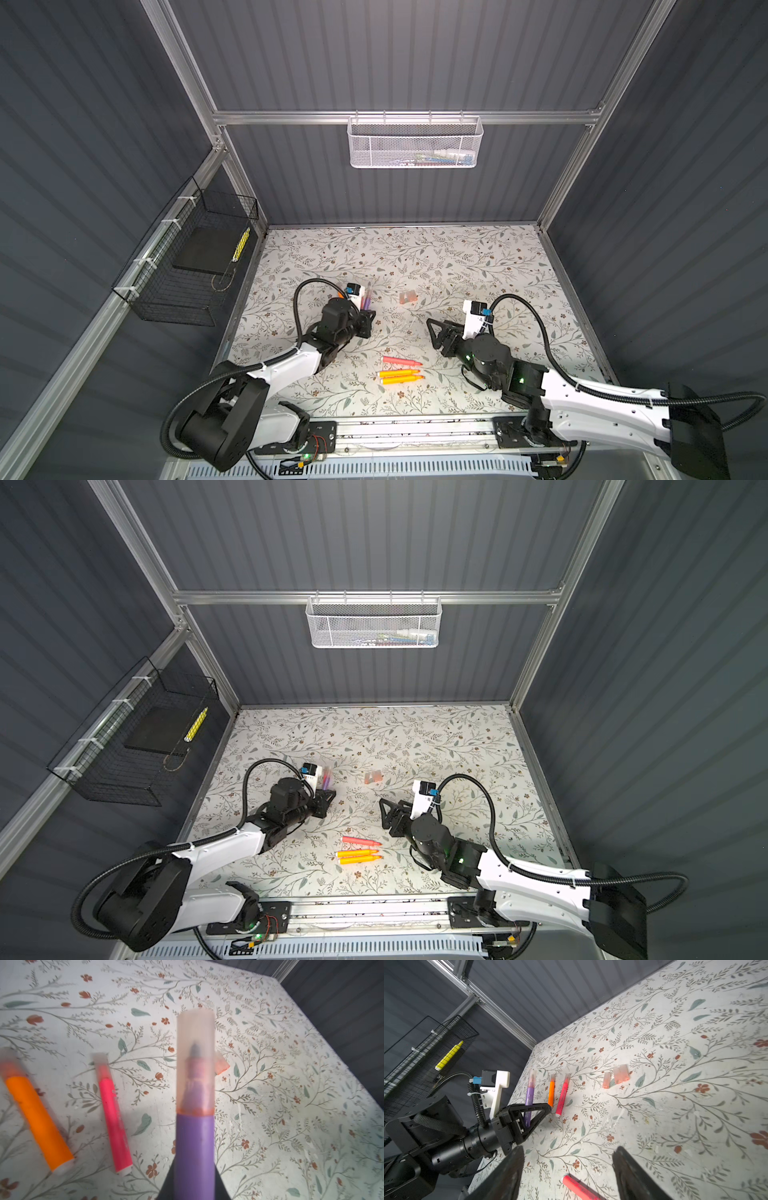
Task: Insert the pens into the pen caps
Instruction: 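Withdraw the right gripper while the left gripper moves the capped marker away, then lower the capped purple marker onto the table and release it with the left gripper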
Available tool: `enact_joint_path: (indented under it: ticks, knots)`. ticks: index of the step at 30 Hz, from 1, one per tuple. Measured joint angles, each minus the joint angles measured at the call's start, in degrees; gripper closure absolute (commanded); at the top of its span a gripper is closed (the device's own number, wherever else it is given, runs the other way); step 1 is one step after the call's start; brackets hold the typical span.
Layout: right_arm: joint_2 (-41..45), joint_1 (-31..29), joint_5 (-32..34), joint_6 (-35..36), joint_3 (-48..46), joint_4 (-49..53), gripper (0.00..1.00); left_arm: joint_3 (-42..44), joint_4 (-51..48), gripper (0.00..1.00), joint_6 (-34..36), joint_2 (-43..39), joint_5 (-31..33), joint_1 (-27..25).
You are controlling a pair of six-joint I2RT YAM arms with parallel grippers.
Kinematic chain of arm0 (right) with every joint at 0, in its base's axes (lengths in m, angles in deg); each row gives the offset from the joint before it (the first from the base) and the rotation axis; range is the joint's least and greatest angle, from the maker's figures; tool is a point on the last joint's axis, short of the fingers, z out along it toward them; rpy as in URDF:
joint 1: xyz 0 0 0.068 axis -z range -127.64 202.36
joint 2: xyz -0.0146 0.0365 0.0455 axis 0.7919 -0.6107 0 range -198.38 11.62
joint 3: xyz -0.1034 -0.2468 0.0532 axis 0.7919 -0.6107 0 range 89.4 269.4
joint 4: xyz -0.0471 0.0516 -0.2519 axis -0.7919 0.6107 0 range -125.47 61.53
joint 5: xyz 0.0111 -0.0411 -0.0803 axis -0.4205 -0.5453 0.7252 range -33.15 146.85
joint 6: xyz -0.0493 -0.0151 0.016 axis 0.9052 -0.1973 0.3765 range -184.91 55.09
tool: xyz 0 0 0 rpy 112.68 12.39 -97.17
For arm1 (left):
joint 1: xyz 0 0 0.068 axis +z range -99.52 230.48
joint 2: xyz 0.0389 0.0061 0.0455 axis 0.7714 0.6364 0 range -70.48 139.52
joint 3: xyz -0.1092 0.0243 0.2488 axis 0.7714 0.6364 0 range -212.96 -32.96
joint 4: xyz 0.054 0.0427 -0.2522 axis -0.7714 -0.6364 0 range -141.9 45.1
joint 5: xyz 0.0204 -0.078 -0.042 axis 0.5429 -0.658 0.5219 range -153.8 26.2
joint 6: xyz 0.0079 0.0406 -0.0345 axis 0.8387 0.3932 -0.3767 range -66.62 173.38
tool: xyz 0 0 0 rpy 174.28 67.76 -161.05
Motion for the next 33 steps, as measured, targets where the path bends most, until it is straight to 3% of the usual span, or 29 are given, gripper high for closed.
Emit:
enact_joint_path:
  ticks: [3, 8, 25, 33]
  knots:
    - [-0.02, 0.13, 0.42, -0.79, -0.04, 0.9, 0.3, -1.64, 0.0, 1.0, -0.31, 4.52, 4.44, -3.65]
    - [-0.13, 0.68, 0.55, -1.49, -0.28, 1.36, 0.29, -3.06, -0.98, 1.0, -1.49, 9.09, 10.51, -4.15]
    - [-0.11, 2.19, 0.61, -1.92, -2.01, 1.68, 0.29, -13.03, -3.08, 1.0, -2.75, 21.86, 18.73, -4.15]
    - [2.08, 2.86, 0.61, -1.9, -2.51, 2.62, 0.28, -16.28, -4.66, 0.74, -2.29, 24.3, 21.49, -4.15]
